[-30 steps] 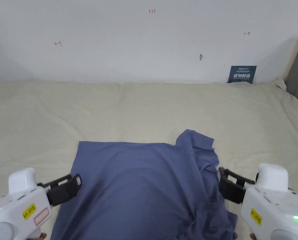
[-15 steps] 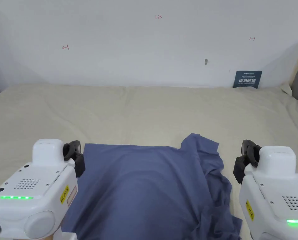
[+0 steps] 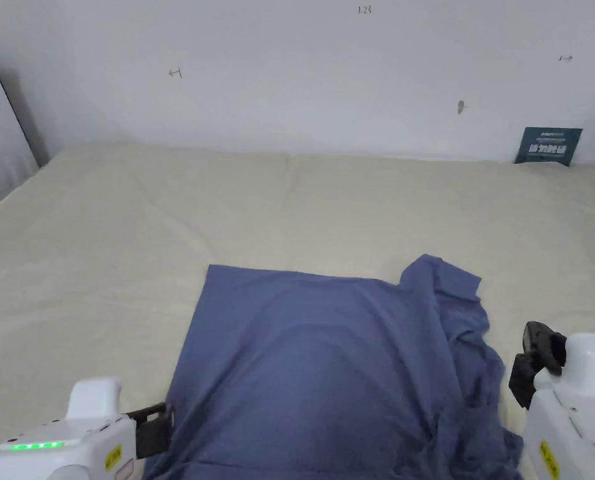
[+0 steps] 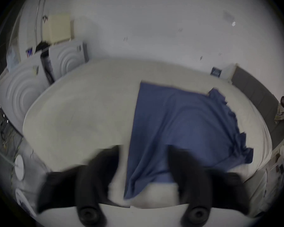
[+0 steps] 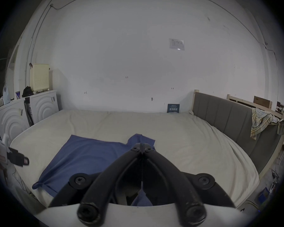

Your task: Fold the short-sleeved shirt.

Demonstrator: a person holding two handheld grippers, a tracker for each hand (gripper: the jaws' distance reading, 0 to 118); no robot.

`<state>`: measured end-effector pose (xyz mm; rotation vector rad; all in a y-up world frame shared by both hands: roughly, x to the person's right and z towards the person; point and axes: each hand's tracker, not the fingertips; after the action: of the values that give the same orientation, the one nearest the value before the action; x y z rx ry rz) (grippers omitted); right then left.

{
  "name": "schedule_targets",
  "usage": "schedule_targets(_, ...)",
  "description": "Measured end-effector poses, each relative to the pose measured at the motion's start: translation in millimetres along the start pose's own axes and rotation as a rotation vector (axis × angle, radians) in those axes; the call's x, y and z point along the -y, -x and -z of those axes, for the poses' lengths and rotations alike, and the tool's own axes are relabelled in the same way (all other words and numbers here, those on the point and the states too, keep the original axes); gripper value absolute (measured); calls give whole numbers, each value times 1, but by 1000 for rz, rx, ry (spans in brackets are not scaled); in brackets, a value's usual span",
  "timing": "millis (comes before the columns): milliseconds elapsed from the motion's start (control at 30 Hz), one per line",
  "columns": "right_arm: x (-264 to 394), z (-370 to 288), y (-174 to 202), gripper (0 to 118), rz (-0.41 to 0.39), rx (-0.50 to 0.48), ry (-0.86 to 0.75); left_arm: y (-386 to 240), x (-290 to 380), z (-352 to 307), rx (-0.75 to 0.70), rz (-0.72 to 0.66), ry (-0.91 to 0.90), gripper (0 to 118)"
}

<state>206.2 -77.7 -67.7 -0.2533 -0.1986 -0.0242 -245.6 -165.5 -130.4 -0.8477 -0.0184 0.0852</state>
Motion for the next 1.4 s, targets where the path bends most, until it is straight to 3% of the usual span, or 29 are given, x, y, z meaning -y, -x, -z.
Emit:
schedule_targets(33, 3, 1, 1, 0, 2, -1, 12, 5, 9, 4, 1, -13, 34, 97)
schedule_targets(67, 6, 2, 2, 0, 4, -3, 22, 8, 17, 6, 3, -15, 39, 100)
schedule_targets(367, 20, 9, 5, 0, 17, -10, 84, 12, 52, 51, 8, -21, 182, 104)
schedule_targets(433, 22, 9, 3, 0, 12, -7, 92, 7, 59, 62, 1, -9, 176, 85)
schedule_targets(467, 22, 9, 2, 0, 9, -5, 95, 3, 60, 65, -11, 16, 179, 59)
schedule_targets(500, 22, 9, 3, 0, 7, -2, 98, 1, 61, 66, -11, 48, 178, 14)
schedule_targets(533, 23, 8, 2, 0, 6, 2, 102, -2, 63, 69, 6, 76, 185, 5)
schedule_targets(633, 30, 9, -7, 0, 7, 19, 129, -6, 64, 63, 22, 65, 133, 5)
schedule_targets(667, 34, 11, -10, 4, 4, 29, 150, -6, 62, 58, 36, 56, 104, 5)
schedule_targets(733, 47, 16, -20, 26, -2, 53, 221, -7, 58, 52, 41, 46, 85, 5)
schedule_targets(767, 55, 19, -22, 26, -2, 58, 268, -5, 53, 50, 45, 41, 80, 5)
schedule_targets(800, 66, 26, -24, 60, 1, 51, 328, -5, 50, 49, 60, 36, 78, 5)
schedule_targets(833, 79, 32, -31, 81, 13, 52, 385, -5, 46, 48, 65, 34, 75, 5)
schedule_targets(867, 92, 36, -32, 94, 17, 55, 431, -5, 43, 47, 70, 31, 70, 5)
schedule_targets(900, 105, 40, -33, 96, 19, 59, 474, -5, 40, 47, 75, 31, 67, 5)
schedule_targets(1033, 147, 50, -36, 96, 63, 36, 627, -9, 35, 47, 81, 27, 61, 5)
schedule_targets(1167, 162, 57, -32, 93, 82, 5, 667, -11, 32, 50, 81, 35, 71, 5)
schedule_targets(1233, 163, 61, -31, 74, 73, -27, 684, -10, 30, 52, 84, 26, 81, 5)
schedule_targets(1267, 162, 63, -30, 51, 70, -31, 680, -10, 29, 53, 85, 21, 82, 5)
schedule_targets(1300, 160, 64, -28, 6, 61, -23, 670, -9, 27, 54, 85, 17, 83, 5)
schedule_targets(1400, 150, 68, -30, 1, 56, -31, 653, -8, 19, 55, 81, 2, 78, 5)
